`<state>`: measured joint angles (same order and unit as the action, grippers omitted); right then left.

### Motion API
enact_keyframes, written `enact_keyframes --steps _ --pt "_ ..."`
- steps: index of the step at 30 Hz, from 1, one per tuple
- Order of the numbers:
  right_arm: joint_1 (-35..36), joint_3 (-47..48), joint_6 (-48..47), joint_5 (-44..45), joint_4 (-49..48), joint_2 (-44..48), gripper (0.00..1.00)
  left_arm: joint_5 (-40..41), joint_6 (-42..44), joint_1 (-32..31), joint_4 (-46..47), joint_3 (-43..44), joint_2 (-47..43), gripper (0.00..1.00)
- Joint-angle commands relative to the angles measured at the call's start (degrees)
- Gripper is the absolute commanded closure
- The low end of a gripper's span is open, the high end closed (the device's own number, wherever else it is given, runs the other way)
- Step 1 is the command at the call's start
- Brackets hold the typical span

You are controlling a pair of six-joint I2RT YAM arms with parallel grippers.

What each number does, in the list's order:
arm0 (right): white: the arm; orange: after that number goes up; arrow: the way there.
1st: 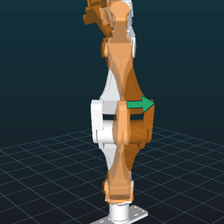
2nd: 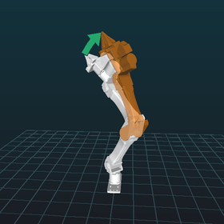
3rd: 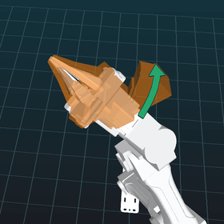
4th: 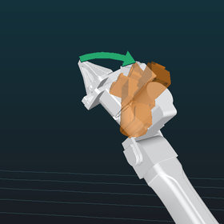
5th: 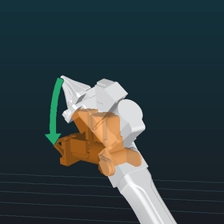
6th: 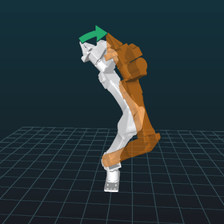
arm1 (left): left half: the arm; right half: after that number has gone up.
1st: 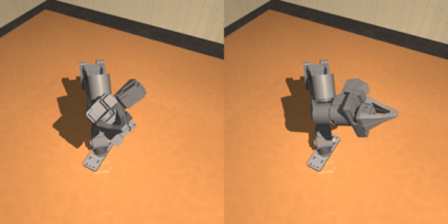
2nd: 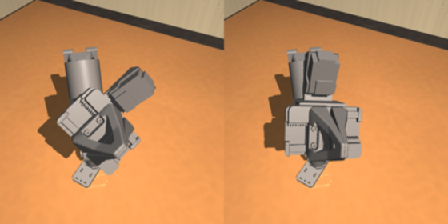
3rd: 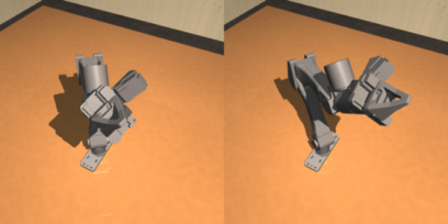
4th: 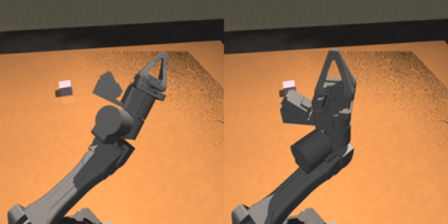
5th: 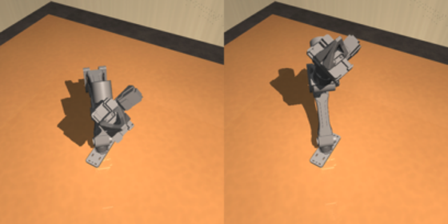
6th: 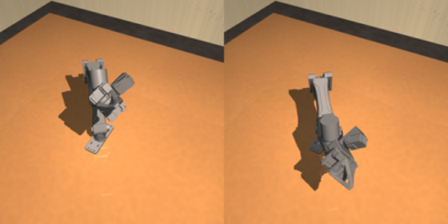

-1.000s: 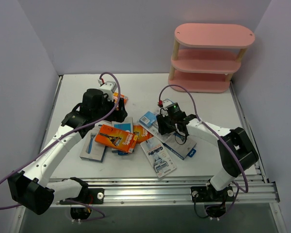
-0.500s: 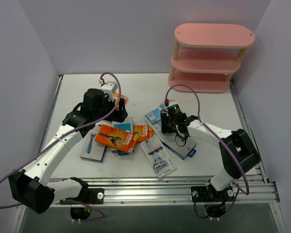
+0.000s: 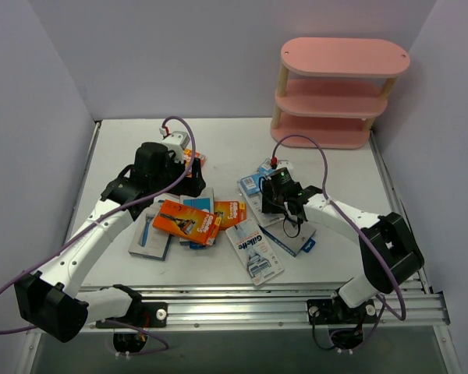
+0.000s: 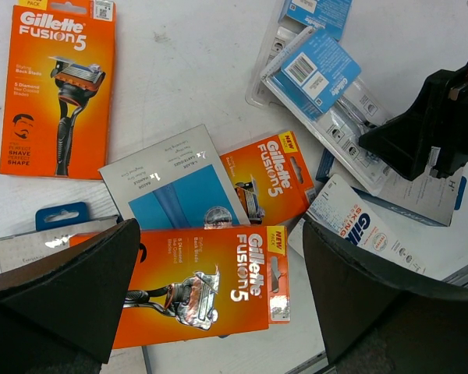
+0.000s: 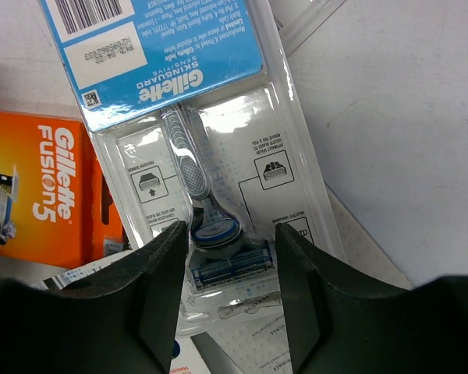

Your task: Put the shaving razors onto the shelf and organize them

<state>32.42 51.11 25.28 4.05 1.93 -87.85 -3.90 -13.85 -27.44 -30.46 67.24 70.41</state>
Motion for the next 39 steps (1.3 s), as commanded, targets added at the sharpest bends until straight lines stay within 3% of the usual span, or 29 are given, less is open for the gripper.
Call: enact_keyframes --steps 1,7,24,39 --pt "0.5 1.2 -1.4 -0.1 0.3 3.7 0.57 -0.8 0.6 -0.3 0.3 1.6 0.2 0.06" --pt "0.5 2.3 -4.7 -1.7 2.0 3.5 0.48 -0.8 0.7 -0.3 0.4 1.6 0.1 0.06" --pt "0.4 4.8 -16.7 -6.5 4.0 -0.4 0.45 -0.9 0.8 -0.3 0.1 1.8 0.8 0.06" --pt "0.8 3.9 -17.7 -7.7 4.2 -3.0 0.44 -1.1 0.9 -0.3 0.0 1.9 0.8 0.06"
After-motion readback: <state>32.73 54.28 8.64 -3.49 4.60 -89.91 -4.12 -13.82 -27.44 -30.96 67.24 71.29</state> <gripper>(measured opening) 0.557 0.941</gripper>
